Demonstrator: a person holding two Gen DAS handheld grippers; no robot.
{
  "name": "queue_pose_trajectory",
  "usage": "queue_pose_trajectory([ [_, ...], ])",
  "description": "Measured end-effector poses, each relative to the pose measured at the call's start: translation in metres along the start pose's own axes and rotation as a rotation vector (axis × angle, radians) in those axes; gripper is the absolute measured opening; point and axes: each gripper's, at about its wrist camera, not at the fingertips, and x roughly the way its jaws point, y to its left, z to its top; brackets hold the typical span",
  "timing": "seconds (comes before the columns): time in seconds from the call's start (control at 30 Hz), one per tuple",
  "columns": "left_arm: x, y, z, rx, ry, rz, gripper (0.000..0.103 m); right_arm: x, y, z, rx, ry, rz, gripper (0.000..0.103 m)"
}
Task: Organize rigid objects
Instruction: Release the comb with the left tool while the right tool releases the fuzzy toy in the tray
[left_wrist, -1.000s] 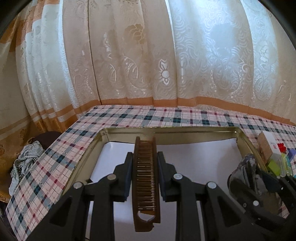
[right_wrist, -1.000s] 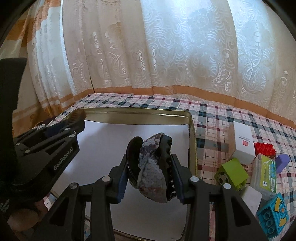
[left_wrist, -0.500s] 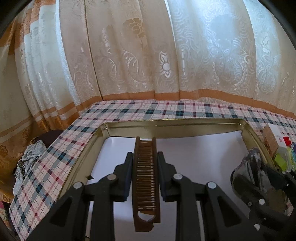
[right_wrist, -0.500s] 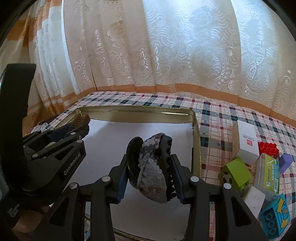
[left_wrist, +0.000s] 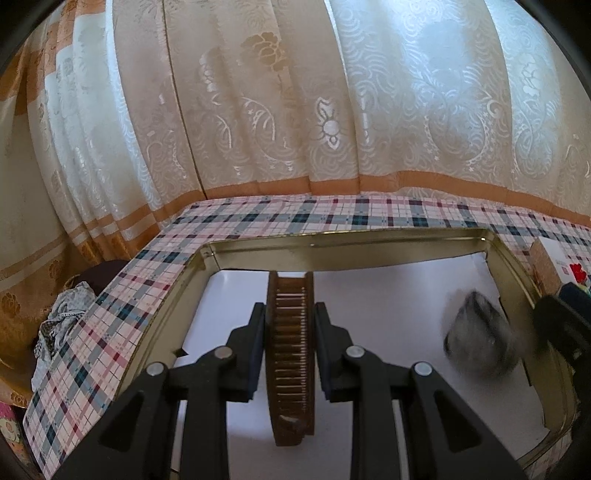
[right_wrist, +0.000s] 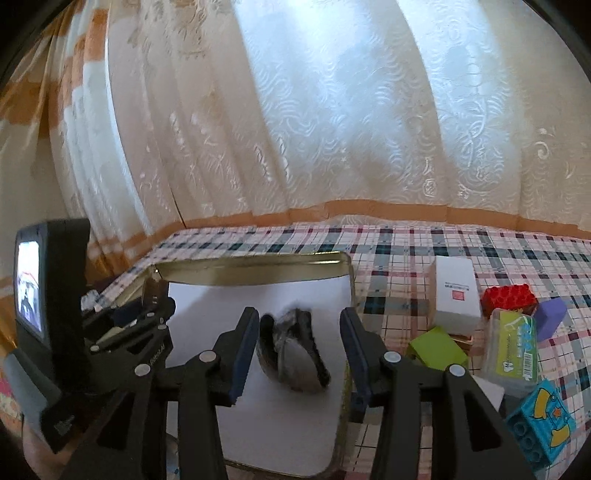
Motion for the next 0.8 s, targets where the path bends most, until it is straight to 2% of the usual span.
queue_pose_trajectory([
  [0.17,0.0,0.001,0.0,-0.006,0.0,-0.006,0.023,-0.005,-0.005,0.003,0.02,-0.027,-0.005,0.05],
  [0.23,-0.001,0.002,0.0,-0.019,-0.008,-0.011,0.029,-0.009,-0.009,0.004,0.033,-0.042,-0.006,0.05],
  [0.27,-0.003,0.002,0.001,-0.025,-0.016,-0.008,0.048,-0.011,-0.012,0.004,0.04,-0.05,-0.01,0.05],
  [0.3,-0.005,0.002,0.001,-0.028,-0.025,-0.001,0.075,-0.012,-0.014,0.005,0.044,-0.055,-0.016,0.051],
  [0.37,-0.013,0.004,0.002,-0.038,-0.073,0.029,0.093,-0.015,-0.019,0.006,0.056,-0.068,-0.036,0.058],
  [0.43,-0.021,0.008,0.004,-0.056,-0.119,0.044,0.094,-0.02,-0.025,0.008,0.071,-0.088,-0.057,0.061],
  [0.5,-0.022,0.014,0.005,-0.092,-0.131,0.051,0.096,-0.025,-0.033,0.009,0.088,-0.111,-0.076,0.062],
  [0.63,-0.026,0.031,0.004,-0.195,-0.157,0.018,0.096,-0.028,-0.047,0.01,0.107,-0.114,-0.109,0.062],
  [0.8,-0.03,0.029,0.002,-0.209,-0.192,0.034,0.099,-0.03,-0.056,0.009,0.127,-0.103,-0.102,0.062],
])
